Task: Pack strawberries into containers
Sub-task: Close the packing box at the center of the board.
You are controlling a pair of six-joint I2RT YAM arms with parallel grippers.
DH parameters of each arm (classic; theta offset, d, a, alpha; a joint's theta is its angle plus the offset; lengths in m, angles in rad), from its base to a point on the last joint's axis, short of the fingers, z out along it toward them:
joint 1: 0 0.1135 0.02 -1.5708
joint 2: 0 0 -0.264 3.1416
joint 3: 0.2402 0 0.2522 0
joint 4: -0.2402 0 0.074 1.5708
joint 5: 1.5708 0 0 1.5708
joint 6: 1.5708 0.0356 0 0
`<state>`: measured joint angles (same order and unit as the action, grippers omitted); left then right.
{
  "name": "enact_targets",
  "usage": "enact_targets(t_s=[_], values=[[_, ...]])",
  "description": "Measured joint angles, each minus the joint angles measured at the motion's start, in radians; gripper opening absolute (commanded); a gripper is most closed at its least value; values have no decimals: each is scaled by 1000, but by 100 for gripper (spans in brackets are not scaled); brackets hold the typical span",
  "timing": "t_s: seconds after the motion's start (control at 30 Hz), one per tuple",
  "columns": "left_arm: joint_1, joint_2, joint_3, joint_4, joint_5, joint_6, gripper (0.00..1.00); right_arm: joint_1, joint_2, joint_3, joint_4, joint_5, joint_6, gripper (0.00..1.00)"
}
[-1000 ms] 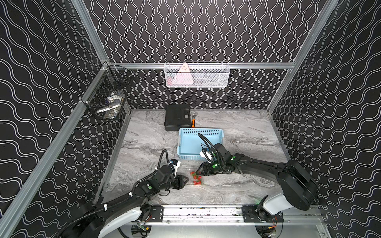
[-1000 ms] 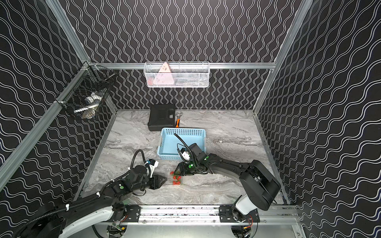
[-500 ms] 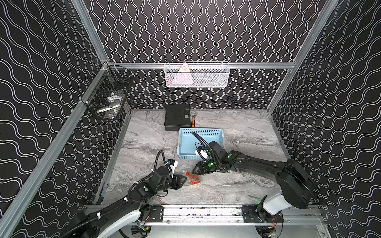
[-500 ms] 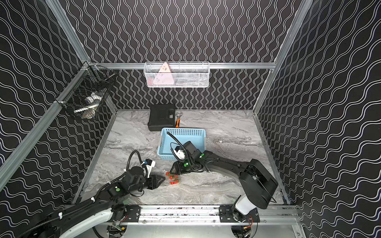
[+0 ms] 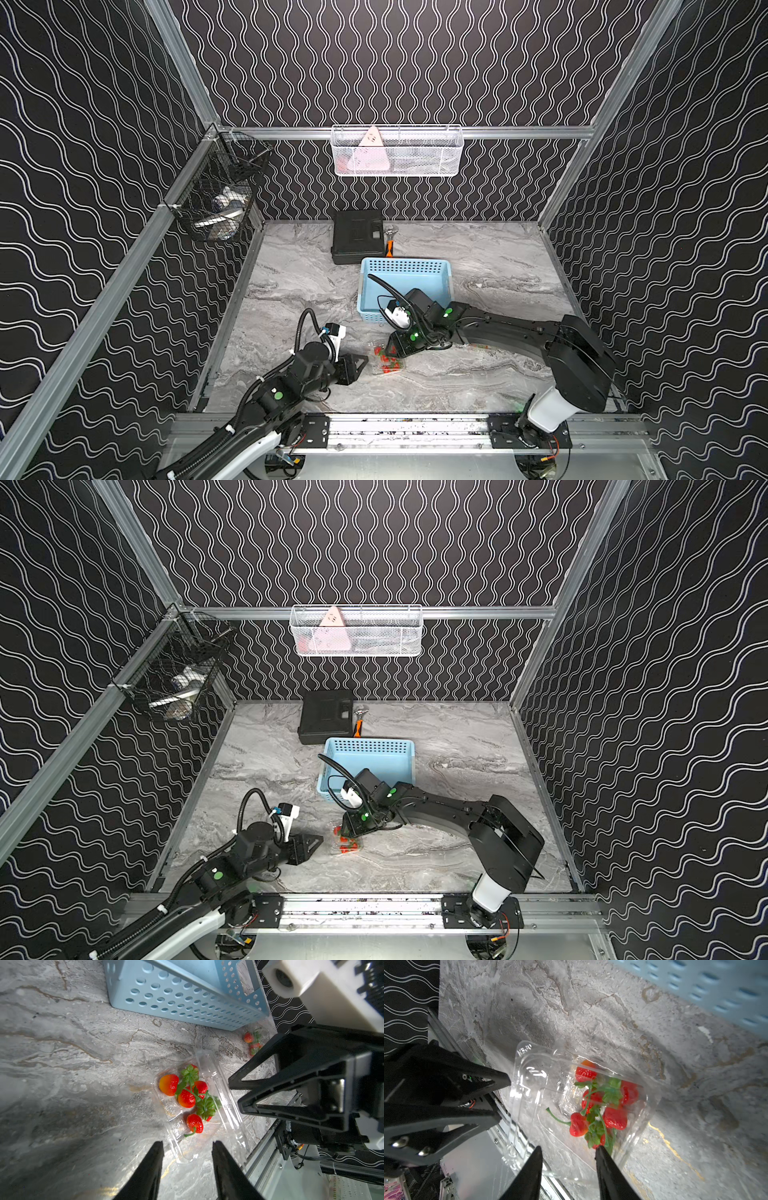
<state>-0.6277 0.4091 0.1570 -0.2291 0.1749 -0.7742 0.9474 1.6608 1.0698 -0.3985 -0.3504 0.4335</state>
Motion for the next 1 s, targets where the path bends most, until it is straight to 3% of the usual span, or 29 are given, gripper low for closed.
enact_targets(t_s=[0.13,0.37,0.77,1.0], values=[[0,-29,0,-26,-7,-19,45,17,21,24,-19,24,-7,34],[0,97,-39,40,43,-45,45,26,51,27,-24,35,-7,28],[0,79,-71,125,105,-68,44,39,102,51,-20,32,-11,25],[0,213,-104,217,142,-80,43,40,103,52,-20,31,-11,25]])
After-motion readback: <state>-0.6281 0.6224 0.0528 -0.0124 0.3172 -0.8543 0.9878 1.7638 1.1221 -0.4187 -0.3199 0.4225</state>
